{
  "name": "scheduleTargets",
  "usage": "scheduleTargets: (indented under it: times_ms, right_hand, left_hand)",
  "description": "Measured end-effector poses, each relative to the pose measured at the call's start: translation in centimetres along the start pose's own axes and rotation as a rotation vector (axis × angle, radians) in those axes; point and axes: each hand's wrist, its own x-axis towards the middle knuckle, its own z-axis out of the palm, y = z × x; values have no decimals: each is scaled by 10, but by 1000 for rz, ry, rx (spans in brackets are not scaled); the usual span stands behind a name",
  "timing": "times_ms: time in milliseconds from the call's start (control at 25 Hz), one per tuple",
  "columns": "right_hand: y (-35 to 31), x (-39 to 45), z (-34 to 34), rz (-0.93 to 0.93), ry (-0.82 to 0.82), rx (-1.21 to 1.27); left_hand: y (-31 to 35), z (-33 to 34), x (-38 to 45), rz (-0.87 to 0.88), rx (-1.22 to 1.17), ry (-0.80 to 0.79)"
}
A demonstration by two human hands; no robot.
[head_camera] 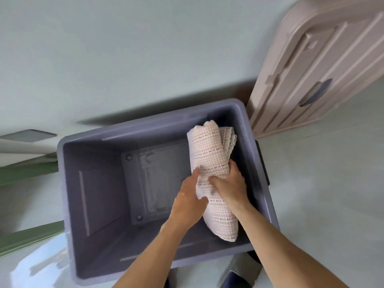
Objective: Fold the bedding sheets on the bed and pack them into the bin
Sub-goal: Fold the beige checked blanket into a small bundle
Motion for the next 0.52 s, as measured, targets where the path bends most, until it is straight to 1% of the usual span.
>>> scheduleTargets:
  times_ms: [40, 160, 200, 280, 360, 400, 480, 520]
  right_hand:
    - [16, 15, 2, 17, -6, 7]
    - [48, 46, 6, 34, 2, 132]
    - [55, 58, 7, 18, 7, 149]
    - [66, 85, 10, 25, -33, 166]
    - [73, 103, 13, 95, -86, 139]
    - [78, 108, 15, 139, -77, 107]
    - [85, 106, 18, 173, 14, -8]
    - [88, 102, 19, 155, 63, -75]
  left_hand:
    - [-3, 13, 16, 11, 22, -16]
    - [-11, 39, 54, 52, 22, -33]
    - [-15, 45, 68, 51, 14, -25]
    - [-26, 53, 95, 24, 8, -15]
    - [-33, 61, 114, -8, 51, -56]
    - [-34, 64, 121, -19, 88, -107]
    - [-34, 70, 135, -30, 134, -217]
    - [-33, 73, 139, -29, 146, -245]
